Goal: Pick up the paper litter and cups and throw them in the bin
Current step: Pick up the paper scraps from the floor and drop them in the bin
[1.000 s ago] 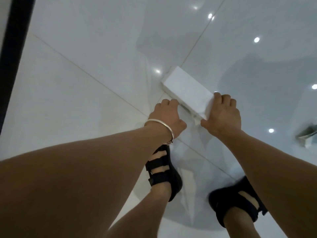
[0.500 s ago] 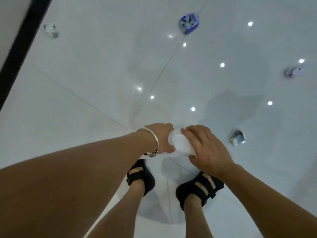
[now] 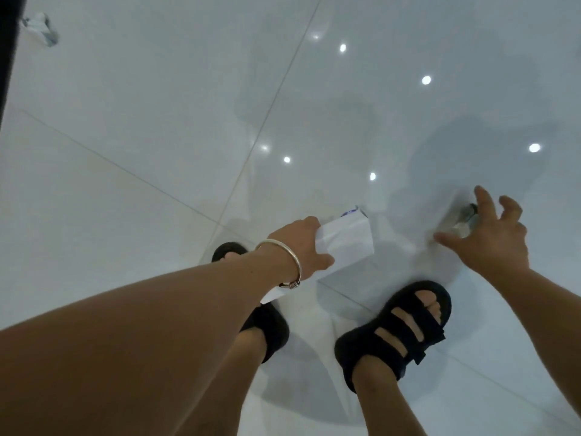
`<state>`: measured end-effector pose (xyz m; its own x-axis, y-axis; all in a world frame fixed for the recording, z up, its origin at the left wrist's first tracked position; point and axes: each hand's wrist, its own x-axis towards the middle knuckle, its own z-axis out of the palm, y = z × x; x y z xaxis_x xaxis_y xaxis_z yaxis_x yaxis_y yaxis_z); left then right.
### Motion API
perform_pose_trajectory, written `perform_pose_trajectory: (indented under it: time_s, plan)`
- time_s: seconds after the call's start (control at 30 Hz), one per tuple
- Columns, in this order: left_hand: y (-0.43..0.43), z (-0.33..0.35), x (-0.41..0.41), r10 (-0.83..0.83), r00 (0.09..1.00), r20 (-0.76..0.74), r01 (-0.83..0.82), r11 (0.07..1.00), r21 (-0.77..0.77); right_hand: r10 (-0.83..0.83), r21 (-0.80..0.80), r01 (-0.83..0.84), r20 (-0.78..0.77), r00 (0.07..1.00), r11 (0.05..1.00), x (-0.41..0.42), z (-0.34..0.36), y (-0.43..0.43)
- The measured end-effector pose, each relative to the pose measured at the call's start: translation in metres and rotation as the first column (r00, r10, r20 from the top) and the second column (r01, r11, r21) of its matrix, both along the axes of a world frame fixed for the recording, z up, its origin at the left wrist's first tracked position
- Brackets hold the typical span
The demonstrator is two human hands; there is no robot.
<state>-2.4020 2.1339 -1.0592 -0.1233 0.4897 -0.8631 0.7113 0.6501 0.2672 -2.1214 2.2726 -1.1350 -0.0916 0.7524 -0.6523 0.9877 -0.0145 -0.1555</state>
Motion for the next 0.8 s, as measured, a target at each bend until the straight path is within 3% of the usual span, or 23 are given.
perform_pose_trajectory:
  time_s: [0.17, 0.33, 0.5, 0.8]
  plan:
    - [-0.016, -0.014, -0.015, 0.033, 0.998, -0.052, -0.034, 0.999, -0.026, -0.005, -0.006, 0.005, -0.010, 1.000, 1.000, -0.023, -0.019, -0.020]
    - [-0.006, 0.025, -0.036, 0.109, 0.990, -0.089, -0.107, 0.994, 0.031, 0.092, -0.018, -0.094, -0.095, 0.991, 0.995, -0.082, 0.029, -0.036]
    - [0.014, 0.100, -0.070, 0.169, 0.979, -0.114, -0.159, 0.983, 0.092, 0.305, -0.004, -0.310, -0.176, 0.936, 0.951, -0.164, 0.125, -0.021]
    - [0.020, 0.290, -0.139, 0.312, 0.934, -0.177, -0.273, 0.938, 0.214, 0.504, 0.078, -0.498, -0.117, 0.856, 0.864, -0.244, 0.352, 0.010]
